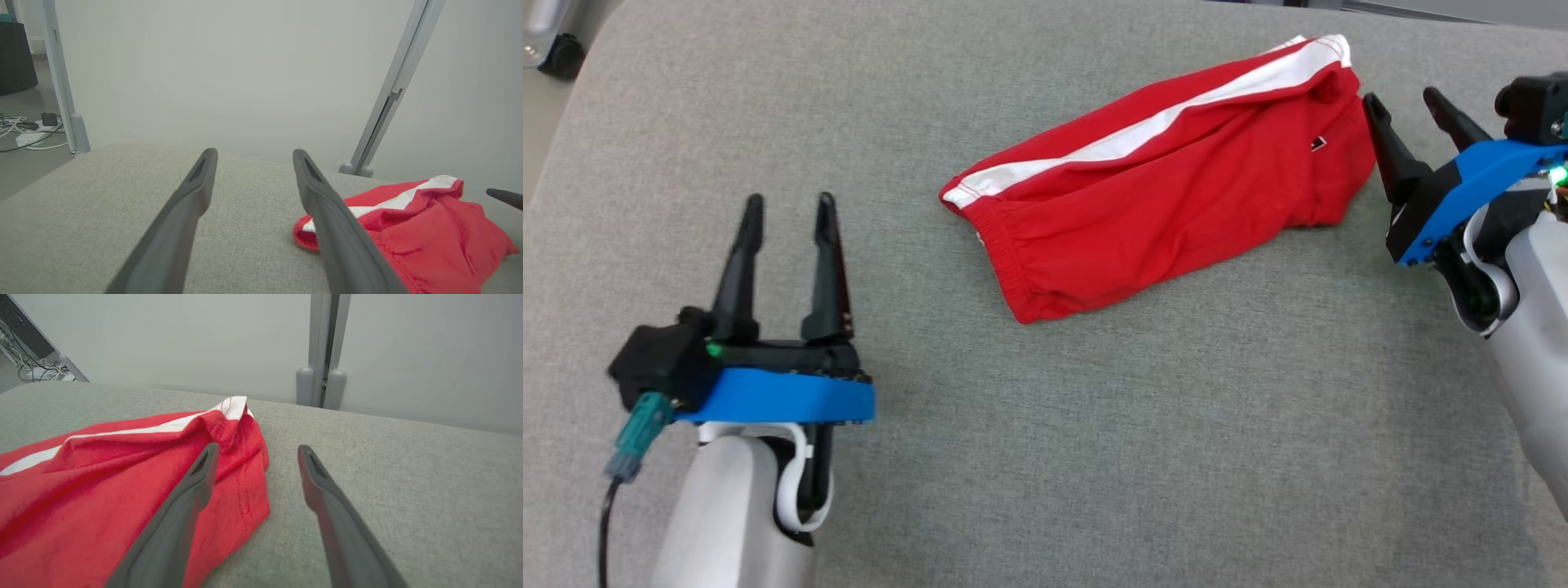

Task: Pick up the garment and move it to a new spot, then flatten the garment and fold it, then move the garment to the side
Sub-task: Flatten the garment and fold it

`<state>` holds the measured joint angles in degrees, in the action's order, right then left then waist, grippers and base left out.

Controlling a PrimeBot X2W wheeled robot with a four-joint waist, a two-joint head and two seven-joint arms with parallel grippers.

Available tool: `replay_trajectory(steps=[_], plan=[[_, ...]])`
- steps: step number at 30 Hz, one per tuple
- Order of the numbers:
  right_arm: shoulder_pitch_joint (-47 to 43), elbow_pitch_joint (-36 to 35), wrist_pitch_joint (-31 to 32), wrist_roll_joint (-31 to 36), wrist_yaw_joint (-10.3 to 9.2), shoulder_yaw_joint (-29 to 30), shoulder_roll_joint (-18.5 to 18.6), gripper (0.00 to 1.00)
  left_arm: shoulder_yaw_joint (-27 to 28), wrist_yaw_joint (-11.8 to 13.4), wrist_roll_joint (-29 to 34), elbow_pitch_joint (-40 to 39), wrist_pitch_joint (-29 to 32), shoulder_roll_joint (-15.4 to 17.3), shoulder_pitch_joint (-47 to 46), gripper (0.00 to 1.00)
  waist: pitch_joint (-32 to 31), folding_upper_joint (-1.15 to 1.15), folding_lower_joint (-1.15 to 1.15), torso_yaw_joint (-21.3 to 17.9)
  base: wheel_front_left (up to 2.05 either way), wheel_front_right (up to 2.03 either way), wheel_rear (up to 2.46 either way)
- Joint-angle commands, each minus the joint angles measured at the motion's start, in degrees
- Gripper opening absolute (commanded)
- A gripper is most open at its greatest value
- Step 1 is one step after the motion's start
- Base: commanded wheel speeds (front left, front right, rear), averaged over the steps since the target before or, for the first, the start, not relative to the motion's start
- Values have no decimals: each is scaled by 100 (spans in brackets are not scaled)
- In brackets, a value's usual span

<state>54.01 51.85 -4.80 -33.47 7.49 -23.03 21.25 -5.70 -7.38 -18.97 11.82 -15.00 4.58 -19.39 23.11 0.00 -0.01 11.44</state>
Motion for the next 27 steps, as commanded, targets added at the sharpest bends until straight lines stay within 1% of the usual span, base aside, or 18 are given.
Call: replay_trajectory(steps=[1, 5, 8, 12, 17, 21, 22, 23, 24, 27], plan=[[-66, 41, 15, -15, 2, -38, 44, 100, 125, -4, 77, -97, -25, -33, 68, 100, 10, 0, 1, 33, 0, 0, 0], [-29, 199, 14, -41, 1, -103, 60, 100, 428, 12, 276, -331, -22, -99, 187, 100, 38, 0, 1, 164, 0, 0, 0], [109, 376, -3, -30, 1, -103, 39, 100, 520, 9, 340, -421, -21, -145, 211, 100, 68, 0, 1, 272, 0, 0, 0], [307, 779, -39, 71, 2, -37, 0, 100, 463, 3, 327, -437, -21, -166, 240, 100, 112, 0, 1, 425, 0, 0, 0], [594, 1445, 30, 366, 1, -54, -1, 100, 277, 37, 103, -446, -21, -169, 224, 100, 157, 0, 1, 575, 0, 0, 0], [675, 1797, 77, 509, 2, -109, -149, 100, 212, 90, 48, -464, -21, -170, 222, 100, 182, 0, 1, 626, 0, 0, 0], [691, 1840, 59, 517, 2, -106, -177, 79, 212, 91, 40, -465, -21, -171, 219, 100, 190, 0, 1, 627, 0, 0, 0], [702, 1862, 23, 483, 2, -85, -219, 21, 210, 104, 38, -468, -21, -172, 216, 100, 195, 0, 1, 625, 0, 0, 0], [711, 1877, -6, 440, 2, -63, -254, 0, 214, 116, 46, -468, -21, -171, 211, 100, 199, 0, 1, 620, 0, 0, 0], [711, 1855, -174, 383, 1, -43, -347, 0, 235, 132, 65, -439, -21, -171, 181, 100, 176, 0, 1, 569, 0, 0, 0]])
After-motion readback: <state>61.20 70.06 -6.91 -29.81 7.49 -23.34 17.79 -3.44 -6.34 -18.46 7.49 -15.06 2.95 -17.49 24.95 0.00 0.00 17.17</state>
